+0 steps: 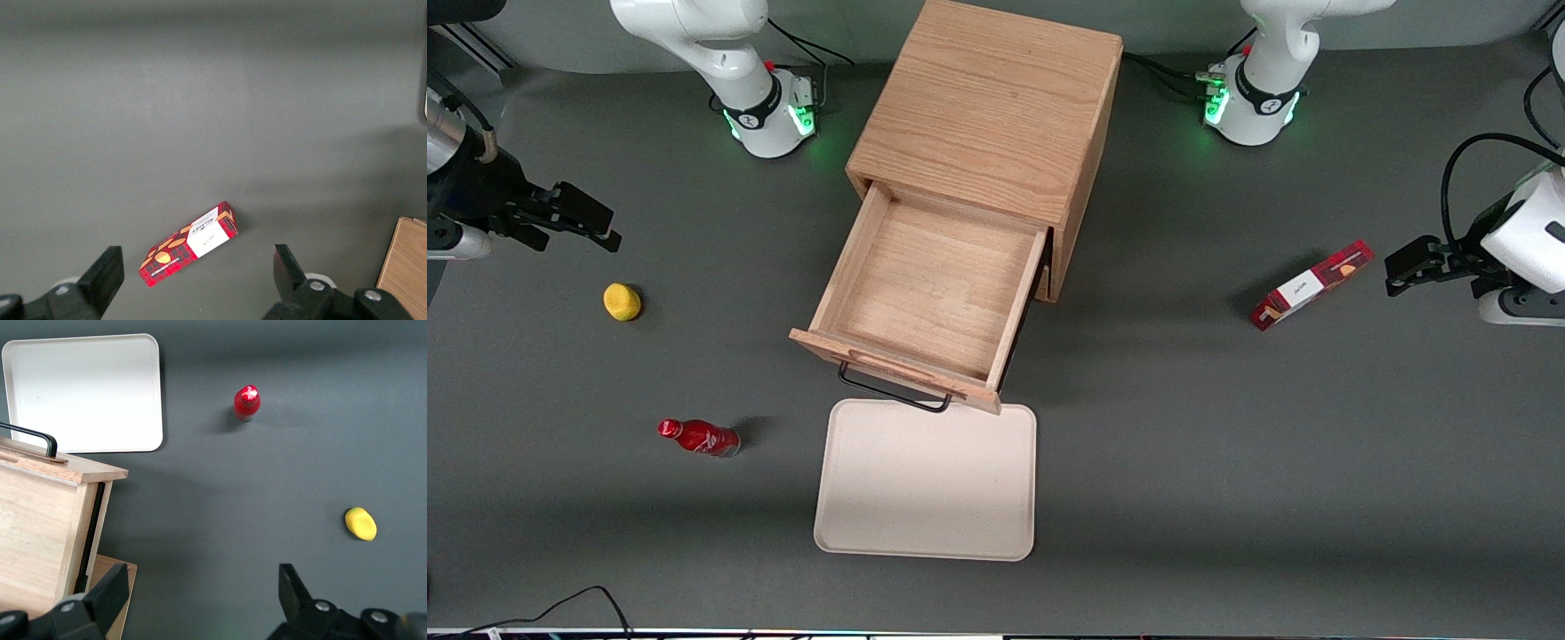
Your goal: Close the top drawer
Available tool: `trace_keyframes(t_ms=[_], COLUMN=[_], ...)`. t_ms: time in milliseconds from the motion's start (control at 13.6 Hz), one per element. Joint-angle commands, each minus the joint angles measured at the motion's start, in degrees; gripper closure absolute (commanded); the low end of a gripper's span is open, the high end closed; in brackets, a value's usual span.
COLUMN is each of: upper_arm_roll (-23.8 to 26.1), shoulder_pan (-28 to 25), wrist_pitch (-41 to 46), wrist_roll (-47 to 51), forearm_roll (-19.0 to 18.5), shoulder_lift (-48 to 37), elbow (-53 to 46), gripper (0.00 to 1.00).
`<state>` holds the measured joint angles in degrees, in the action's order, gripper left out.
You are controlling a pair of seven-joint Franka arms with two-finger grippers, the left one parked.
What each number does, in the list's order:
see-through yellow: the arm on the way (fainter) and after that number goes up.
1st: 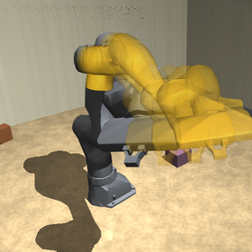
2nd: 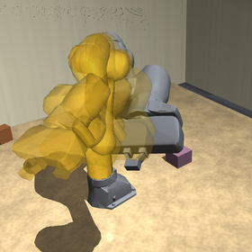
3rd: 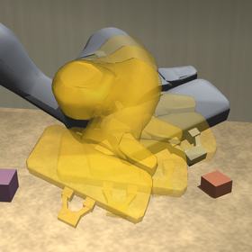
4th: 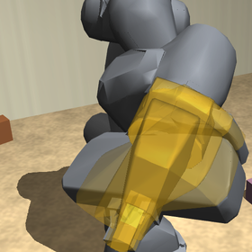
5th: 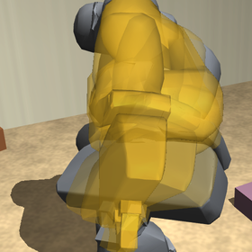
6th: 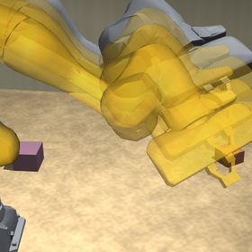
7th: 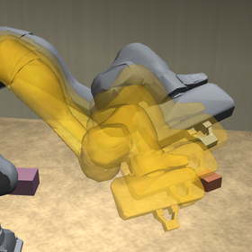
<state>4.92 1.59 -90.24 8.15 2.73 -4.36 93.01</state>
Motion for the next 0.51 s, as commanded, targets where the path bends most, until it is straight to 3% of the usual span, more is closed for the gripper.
trace_keyframes(t_ms=[0, 441], upper_arm_roll=[0.2, 0.8], shoulder_pan=[0.6, 0.2], wrist_pitch=[0.7, -0.6], wrist_roll=[-1.6, -5.1], forearm_roll=[0.3, 0.9], shoulder_lift=[-0.5, 4.9], elbow=[-0.2, -3.3], gripper=[0.00, 0.00])
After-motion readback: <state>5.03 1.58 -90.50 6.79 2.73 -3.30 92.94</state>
